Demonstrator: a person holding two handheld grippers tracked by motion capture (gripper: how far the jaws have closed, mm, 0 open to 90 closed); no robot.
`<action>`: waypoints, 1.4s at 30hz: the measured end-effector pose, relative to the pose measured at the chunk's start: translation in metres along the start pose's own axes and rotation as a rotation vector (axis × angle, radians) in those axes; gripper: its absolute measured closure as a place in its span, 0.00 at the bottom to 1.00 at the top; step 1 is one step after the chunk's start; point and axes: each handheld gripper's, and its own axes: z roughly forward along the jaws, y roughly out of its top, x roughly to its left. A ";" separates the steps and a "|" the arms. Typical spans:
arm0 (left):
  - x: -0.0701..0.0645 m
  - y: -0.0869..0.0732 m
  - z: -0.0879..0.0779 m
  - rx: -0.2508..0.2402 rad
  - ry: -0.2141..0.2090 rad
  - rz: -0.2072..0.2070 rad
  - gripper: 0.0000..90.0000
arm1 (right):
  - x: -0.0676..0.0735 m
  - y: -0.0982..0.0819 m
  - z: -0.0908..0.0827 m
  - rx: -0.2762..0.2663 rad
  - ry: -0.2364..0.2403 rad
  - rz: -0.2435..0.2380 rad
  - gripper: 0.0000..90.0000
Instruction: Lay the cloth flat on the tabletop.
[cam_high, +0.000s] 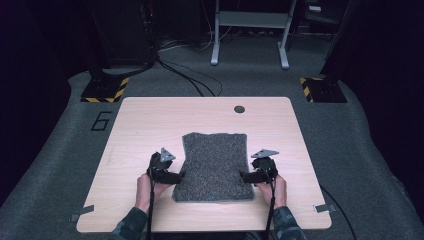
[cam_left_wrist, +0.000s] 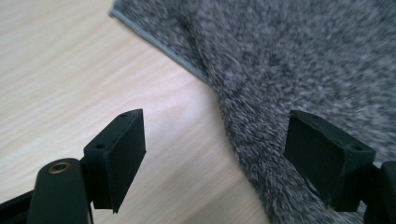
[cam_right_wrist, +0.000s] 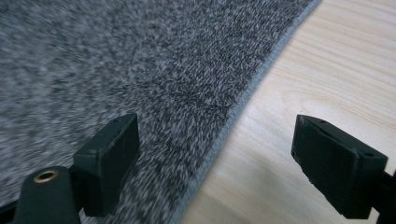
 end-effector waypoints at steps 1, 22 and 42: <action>0.000 0.000 0.000 0.000 0.000 0.000 0.22 | 0.001 0.000 0.004 0.012 -0.005 0.003 0.16; 0.033 0.024 0.004 -0.043 0.006 -0.087 0.29 | 0.008 -0.031 -0.003 -0.054 -0.015 -0.014 0.17; 0.053 0.036 0.049 0.060 0.123 -0.091 0.29 | 0.007 -0.033 -0.004 -0.049 -0.020 -0.011 0.18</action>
